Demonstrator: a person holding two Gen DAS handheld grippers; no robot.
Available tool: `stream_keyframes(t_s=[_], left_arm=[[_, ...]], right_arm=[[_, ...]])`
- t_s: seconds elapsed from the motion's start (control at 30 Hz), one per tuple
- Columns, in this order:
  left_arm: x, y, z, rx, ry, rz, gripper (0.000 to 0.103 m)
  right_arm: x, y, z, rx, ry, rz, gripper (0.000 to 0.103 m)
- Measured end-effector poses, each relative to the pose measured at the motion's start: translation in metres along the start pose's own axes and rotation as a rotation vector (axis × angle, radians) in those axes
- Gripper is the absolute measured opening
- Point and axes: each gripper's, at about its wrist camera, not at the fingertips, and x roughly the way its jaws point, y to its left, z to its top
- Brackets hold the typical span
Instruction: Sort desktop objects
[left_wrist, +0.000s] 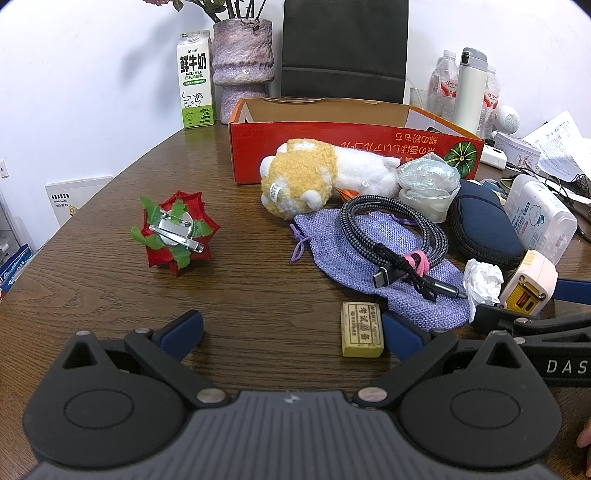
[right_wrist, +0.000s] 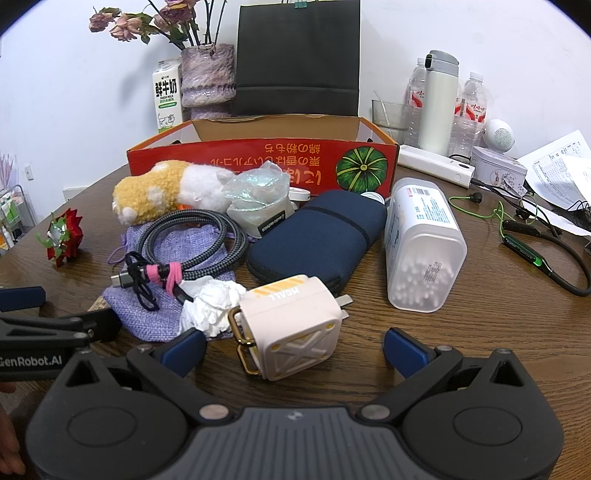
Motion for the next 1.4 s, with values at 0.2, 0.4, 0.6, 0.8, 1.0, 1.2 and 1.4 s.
stream_keyframes(t_s=[0.2, 0.4, 0.6, 0.8, 1.0, 1.2, 1.4], left_arm=[[0.0, 0.0, 0.0, 0.0, 0.0, 0.0, 0.103], [0.0, 0.0, 0.0, 0.0, 0.0, 0.0, 0.103], [0.0, 0.0, 0.0, 0.0, 0.0, 0.0, 0.103], [0.0, 0.0, 0.0, 0.001, 0.0, 0.0, 0.103], [-0.015, 0.007, -0.005, -0.002, -0.04, -0.016, 0.103], [-0.05, 0.038, -0.023, -0.053, -0.112, -0.108, 0.103], [-0.045, 0.054, -0.007, -0.064, -0.172, -0.043, 0.103]], right_arm=[[-0.002, 0.0, -0.001, 0.001, -0.001, 0.002, 0.103], [0.0, 0.0, 0.0, -0.002, -0.001, 0.008, 0.103], [0.0, 0.0, 0.0, -0.002, -0.001, 0.006, 0.103], [0.0, 0.0, 0.0, 0.001, -0.001, 0.003, 0.103], [-0.003, -0.001, 0.001, -0.002, 0.018, 0.005, 0.102], [-0.049, -0.012, -0.014, -0.004, -0.06, 0.101, 0.088], [-0.072, 0.021, -0.032, -0.145, -0.059, 0.219, 0.077]])
